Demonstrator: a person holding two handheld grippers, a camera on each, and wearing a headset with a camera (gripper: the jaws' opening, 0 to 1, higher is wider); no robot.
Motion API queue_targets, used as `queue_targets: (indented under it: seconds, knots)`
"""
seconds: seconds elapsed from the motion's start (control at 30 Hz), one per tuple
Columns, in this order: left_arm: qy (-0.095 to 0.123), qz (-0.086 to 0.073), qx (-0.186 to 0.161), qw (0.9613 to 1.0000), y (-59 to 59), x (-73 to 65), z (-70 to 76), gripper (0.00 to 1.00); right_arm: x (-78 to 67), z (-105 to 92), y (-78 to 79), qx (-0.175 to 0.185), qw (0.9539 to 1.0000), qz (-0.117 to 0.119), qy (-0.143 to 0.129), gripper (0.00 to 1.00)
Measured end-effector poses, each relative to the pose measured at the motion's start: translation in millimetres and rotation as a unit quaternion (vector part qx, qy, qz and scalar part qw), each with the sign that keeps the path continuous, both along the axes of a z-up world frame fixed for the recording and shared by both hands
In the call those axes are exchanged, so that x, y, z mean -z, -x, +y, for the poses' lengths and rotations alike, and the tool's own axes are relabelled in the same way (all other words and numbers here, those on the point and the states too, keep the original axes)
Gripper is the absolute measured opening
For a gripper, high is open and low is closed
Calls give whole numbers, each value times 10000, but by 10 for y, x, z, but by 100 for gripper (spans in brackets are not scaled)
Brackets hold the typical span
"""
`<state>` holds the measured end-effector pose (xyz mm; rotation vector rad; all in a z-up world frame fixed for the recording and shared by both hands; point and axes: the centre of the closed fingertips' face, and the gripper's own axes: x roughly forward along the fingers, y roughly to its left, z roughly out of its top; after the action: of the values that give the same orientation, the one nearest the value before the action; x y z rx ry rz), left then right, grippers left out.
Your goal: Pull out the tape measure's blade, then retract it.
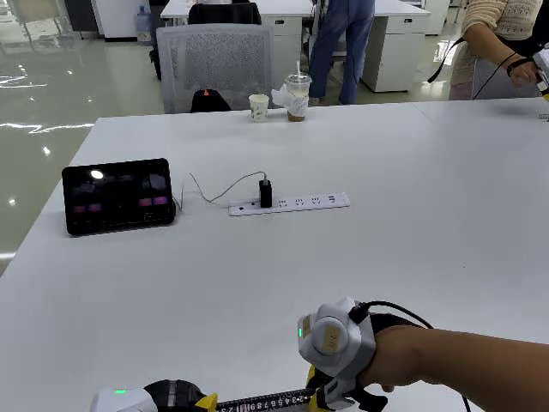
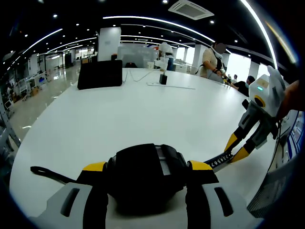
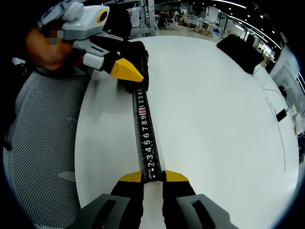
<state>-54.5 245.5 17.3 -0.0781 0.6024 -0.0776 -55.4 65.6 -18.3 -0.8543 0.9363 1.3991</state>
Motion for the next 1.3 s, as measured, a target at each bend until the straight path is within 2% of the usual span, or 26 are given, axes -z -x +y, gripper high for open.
queue_targets:
  seconds: [1.3]
  knots:
    - [33,24,-2,10000,-3,7,0,61,-2,145,17,24,10000,-12,-46,11]
